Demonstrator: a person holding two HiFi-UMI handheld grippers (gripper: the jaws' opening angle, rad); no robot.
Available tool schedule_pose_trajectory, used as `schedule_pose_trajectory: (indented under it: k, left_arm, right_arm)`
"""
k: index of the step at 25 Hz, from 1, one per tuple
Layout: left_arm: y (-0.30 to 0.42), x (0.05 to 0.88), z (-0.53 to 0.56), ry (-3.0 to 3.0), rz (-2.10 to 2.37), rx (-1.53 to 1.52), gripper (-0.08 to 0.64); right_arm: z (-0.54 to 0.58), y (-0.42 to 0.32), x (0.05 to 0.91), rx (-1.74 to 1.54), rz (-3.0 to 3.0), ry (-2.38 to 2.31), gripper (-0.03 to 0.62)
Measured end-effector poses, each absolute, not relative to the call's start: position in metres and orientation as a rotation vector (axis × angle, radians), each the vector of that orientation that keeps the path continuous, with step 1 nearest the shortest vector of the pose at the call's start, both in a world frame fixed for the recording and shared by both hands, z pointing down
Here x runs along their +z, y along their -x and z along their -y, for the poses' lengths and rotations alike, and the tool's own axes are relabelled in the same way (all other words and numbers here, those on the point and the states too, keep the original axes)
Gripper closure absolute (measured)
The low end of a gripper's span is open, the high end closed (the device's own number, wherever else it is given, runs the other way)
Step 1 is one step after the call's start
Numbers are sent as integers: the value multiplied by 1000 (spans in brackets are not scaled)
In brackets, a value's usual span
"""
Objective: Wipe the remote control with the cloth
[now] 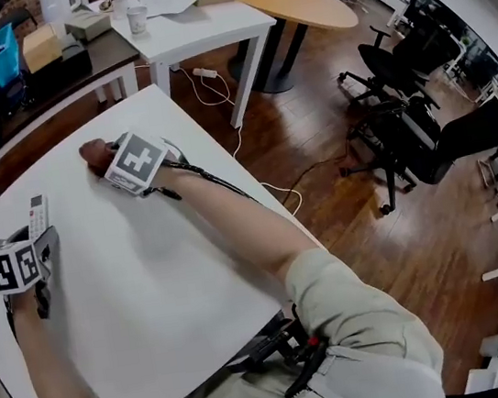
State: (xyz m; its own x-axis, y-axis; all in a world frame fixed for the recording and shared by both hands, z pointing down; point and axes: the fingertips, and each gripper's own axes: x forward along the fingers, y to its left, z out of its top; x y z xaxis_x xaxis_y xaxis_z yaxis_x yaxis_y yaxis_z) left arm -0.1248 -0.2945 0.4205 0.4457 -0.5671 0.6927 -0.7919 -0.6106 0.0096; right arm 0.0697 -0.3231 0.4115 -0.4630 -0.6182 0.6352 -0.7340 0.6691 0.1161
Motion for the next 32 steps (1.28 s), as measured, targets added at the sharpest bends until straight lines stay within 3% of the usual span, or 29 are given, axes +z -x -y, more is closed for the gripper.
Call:
schedule_pose_trajectory:
  k: [6,7,8,16,32]
  left_arm:
    - [126,419,289,-2390,1145,959,299]
    - [126,419,289,-2392,1152,961,302]
    - [126,419,289,-2395,1163,964,304]
    - [131,391,296,-2432,1331,864,313]
    - [100,311,280,-2649,1572,645,314]
  right_arm:
    - [322,-63,407,188,2224,-1022,333]
    - [323,-63,405,158,2221,-1024,374]
    - [324,-63,402,128,2218,-1025,454]
    - [328,-64,385,25,2233,-1091,486]
    - [312,-62,284,-206,2495,-1271,492]
